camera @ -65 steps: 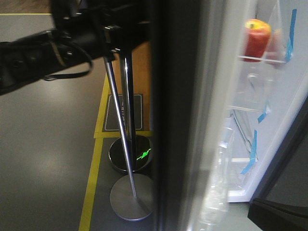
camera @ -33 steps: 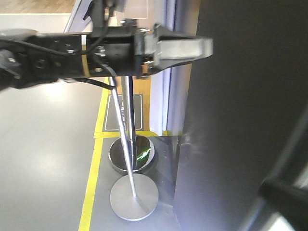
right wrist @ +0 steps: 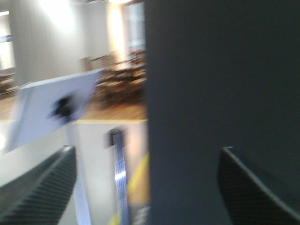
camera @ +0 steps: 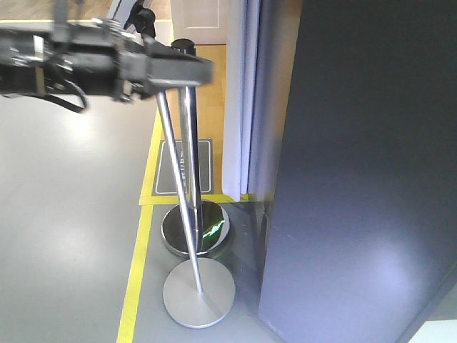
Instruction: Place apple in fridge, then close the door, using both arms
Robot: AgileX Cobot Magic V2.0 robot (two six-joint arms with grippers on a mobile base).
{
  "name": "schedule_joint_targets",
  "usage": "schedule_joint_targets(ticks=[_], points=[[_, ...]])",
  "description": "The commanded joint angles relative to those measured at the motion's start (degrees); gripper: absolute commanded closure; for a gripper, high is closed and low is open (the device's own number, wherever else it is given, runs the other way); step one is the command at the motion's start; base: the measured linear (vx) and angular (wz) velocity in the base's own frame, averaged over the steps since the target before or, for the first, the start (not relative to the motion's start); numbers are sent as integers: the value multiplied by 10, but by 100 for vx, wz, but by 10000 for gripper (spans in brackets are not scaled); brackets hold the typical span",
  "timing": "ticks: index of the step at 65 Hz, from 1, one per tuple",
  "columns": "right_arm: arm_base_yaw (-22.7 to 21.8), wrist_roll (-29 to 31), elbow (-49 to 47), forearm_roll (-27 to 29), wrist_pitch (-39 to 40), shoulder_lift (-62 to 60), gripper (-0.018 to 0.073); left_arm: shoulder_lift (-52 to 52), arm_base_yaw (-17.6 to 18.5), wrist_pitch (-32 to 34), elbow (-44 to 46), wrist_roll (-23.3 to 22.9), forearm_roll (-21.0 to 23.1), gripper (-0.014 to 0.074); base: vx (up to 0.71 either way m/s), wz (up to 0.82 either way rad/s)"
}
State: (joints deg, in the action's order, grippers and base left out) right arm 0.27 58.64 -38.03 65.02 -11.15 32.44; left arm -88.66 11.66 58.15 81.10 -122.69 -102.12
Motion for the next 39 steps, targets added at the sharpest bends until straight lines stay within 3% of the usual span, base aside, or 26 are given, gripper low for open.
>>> schedule_joint_targets(ticks=[1, 10, 18, 30, 39], points=[[-3, 41, -58, 11, 84, 56, -82, 35, -29, 2, 18, -6, -1, 136, 0, 0], [-3, 59, -130, 11, 158, 154, -32, 43, -84, 25, 18, -6, -1, 181, 0, 0], [-3, 80, -183, 11, 175, 251, 13, 45, -121, 62, 18, -6, -1, 232, 0, 0], [-3, 81, -233, 30, 213, 357, 20, 45, -151, 104, 18, -6, -1, 300, 0, 0], [-3, 81, -258, 30, 220, 415, 20, 45, -153, 106, 18, -6, -1, 327, 0, 0]])
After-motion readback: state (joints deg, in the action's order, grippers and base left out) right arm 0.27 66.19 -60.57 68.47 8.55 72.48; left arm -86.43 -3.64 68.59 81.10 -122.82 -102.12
